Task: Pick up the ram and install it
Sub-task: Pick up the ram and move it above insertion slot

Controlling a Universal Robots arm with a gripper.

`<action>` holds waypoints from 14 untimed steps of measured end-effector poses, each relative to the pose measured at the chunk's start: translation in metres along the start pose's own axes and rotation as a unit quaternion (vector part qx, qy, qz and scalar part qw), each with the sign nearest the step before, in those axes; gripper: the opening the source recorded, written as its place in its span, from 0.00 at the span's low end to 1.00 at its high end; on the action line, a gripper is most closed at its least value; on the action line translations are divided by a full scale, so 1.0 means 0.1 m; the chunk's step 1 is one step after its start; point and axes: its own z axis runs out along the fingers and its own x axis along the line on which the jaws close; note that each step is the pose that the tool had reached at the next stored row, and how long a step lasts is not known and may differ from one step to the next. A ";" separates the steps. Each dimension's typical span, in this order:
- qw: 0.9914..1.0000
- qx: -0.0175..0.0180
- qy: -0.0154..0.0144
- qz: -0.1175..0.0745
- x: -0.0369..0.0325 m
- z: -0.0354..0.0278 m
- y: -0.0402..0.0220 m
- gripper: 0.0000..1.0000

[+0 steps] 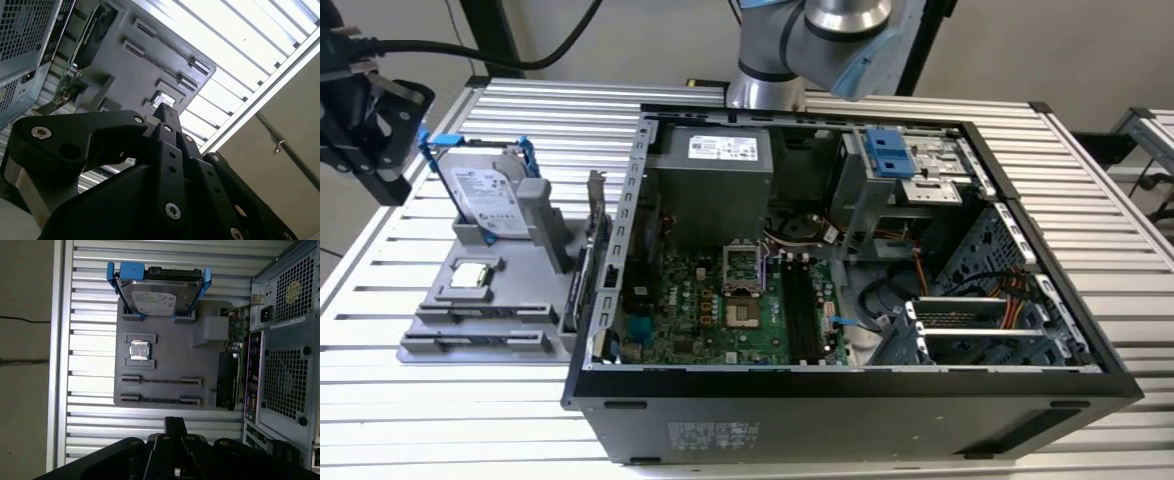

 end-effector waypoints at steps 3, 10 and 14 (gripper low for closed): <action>1.000 0.000 0.000 0.000 0.000 0.000 -0.006 0.00; 1.000 0.000 0.000 0.000 0.001 -0.001 -0.020 0.00; 1.000 0.000 0.000 0.000 0.000 -0.001 -0.020 0.00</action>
